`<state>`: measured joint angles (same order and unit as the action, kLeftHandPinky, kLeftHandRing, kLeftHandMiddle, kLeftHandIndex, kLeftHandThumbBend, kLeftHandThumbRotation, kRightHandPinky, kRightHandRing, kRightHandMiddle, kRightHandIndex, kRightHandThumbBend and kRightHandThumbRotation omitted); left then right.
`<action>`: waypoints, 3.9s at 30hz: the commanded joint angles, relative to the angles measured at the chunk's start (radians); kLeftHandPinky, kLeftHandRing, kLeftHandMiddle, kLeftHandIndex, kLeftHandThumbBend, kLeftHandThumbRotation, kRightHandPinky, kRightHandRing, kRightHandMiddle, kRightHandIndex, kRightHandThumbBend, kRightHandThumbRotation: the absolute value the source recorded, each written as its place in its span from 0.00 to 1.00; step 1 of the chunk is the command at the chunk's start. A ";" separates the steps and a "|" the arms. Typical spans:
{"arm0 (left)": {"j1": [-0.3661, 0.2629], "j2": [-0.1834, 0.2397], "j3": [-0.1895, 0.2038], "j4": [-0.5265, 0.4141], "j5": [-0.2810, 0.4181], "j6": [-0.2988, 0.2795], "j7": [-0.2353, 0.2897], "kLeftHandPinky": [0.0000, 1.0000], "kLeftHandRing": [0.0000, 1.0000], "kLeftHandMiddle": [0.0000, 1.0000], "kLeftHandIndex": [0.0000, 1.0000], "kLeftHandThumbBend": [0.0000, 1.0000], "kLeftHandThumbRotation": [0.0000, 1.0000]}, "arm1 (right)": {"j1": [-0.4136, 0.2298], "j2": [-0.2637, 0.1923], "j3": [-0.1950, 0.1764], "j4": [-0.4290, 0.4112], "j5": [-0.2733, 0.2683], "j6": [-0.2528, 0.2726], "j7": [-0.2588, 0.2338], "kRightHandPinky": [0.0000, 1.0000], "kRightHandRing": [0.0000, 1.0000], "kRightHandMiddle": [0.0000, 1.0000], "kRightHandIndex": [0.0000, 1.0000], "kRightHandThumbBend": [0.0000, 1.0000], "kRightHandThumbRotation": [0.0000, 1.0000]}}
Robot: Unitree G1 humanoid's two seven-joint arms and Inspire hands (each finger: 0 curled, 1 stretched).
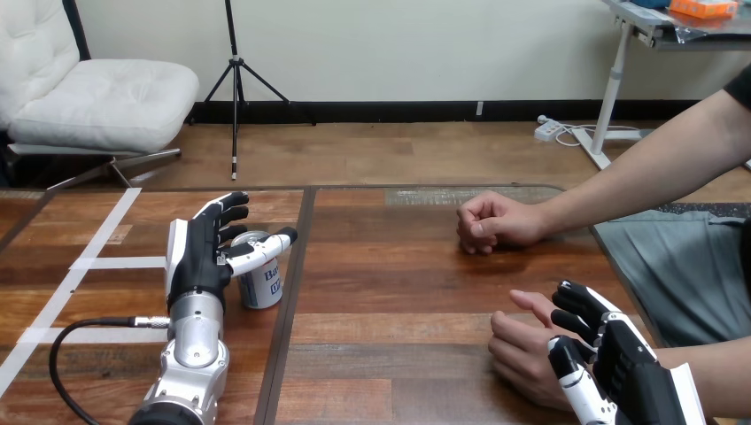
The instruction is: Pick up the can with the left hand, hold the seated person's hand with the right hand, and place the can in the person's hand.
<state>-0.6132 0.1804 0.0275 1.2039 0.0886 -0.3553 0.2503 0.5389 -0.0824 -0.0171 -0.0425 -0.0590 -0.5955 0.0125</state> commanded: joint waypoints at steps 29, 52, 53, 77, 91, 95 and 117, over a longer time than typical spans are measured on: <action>-0.056 0.007 -0.006 -0.012 0.028 0.041 0.003 0.72 0.77 0.80 0.79 0.70 0.00 | -0.038 0.000 0.006 -0.041 -0.025 -0.006 0.002 0.77 0.83 0.85 0.83 0.53 0.62; -0.032 -0.021 -0.001 -0.007 0.029 0.001 0.052 0.73 0.79 0.80 0.78 0.69 0.00 | -0.044 -0.005 -0.001 -0.034 -0.006 -0.008 0.009 0.77 0.83 0.84 0.83 0.55 0.63; -0.032 -0.021 -0.001 -0.006 0.029 0.000 0.054 0.73 0.79 0.80 0.78 0.68 0.00 | -0.045 -0.006 -0.001 -0.033 -0.005 -0.009 0.010 0.77 0.83 0.84 0.83 0.54 0.63; -0.018 -0.049 0.018 -0.001 0.010 -0.030 0.056 0.72 0.78 0.80 0.77 0.67 0.00 | -0.045 -0.006 -0.008 -0.039 0.013 -0.004 0.023 0.76 0.83 0.84 0.83 0.55 0.61; 0.011 -0.059 0.008 -0.002 0.030 -0.068 0.081 0.72 0.78 0.80 0.77 0.66 0.00 | -0.037 -0.005 -0.012 -0.061 0.000 0.015 0.017 0.77 0.82 0.84 0.83 0.55 0.62; 0.021 -0.062 0.005 -0.003 0.038 -0.092 0.100 0.72 0.78 0.80 0.77 0.66 0.00 | -0.041 -0.008 -0.014 -0.056 0.000 0.008 0.019 0.77 0.82 0.84 0.83 0.54 0.61; 0.057 -0.073 0.004 -0.003 0.051 -0.173 0.129 0.69 0.75 0.77 0.74 0.67 0.00 | -0.047 -0.010 -0.013 -0.062 -0.005 0.020 0.022 0.76 0.82 0.84 0.83 0.55 0.61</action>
<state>-0.5305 0.1084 0.0357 1.2132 0.1275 -0.5048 0.3711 0.5399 -0.0838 -0.0289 -0.0624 -0.0557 -0.5767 0.0311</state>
